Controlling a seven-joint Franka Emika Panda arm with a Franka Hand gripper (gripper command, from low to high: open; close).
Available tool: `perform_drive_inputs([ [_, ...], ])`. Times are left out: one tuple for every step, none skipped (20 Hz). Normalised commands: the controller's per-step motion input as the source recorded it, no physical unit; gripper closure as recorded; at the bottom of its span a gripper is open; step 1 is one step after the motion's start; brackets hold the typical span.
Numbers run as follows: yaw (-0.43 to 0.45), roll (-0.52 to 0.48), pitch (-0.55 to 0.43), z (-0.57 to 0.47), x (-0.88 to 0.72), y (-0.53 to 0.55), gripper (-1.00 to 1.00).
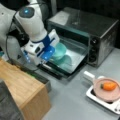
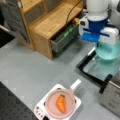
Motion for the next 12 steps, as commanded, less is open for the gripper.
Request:
perform_drive_inputs([
  [-0.13, 0.067, -0.165, -0.1, -0.11, 0.2, -1.0],
  [-0.134, 0.067, -0.158, -0.09, -0.11, 0.2, -1.0],
  [-0.138, 0.066, -0.156, -0.09, -0.1, 0.2, -1.0],
  [-0.143, 0.062, -0.153, -0.09, -0.09, 0.19, -1.0],
  [-0.148, 0.067, -0.155, -0.09, -0.09, 0.19, -1.0],
  [-0.15, 0.068, -0.153, -0.09, -0.08, 0.19, -1.0],
  [-0.149, 0.072, -0.145, -0.07, -0.09, 0.18, -1.0],
  [-0.155, 0.056, -0.13, -0.07, -0.09, 0.18, -1.0],
  [-0.157, 0.051, -0.125, -0.07, -0.09, 0.17, -1.0],
  [-0.157, 0.05, -0.121, -0.07, -0.1, 0.16, -1.0],
  [-0.155, 0.047, -0.119, -0.07, -0.1, 0.15, -1.0],
  [-0.155, 0.037, -0.117, -0.07, -0.09, 0.14, -1.0],
])
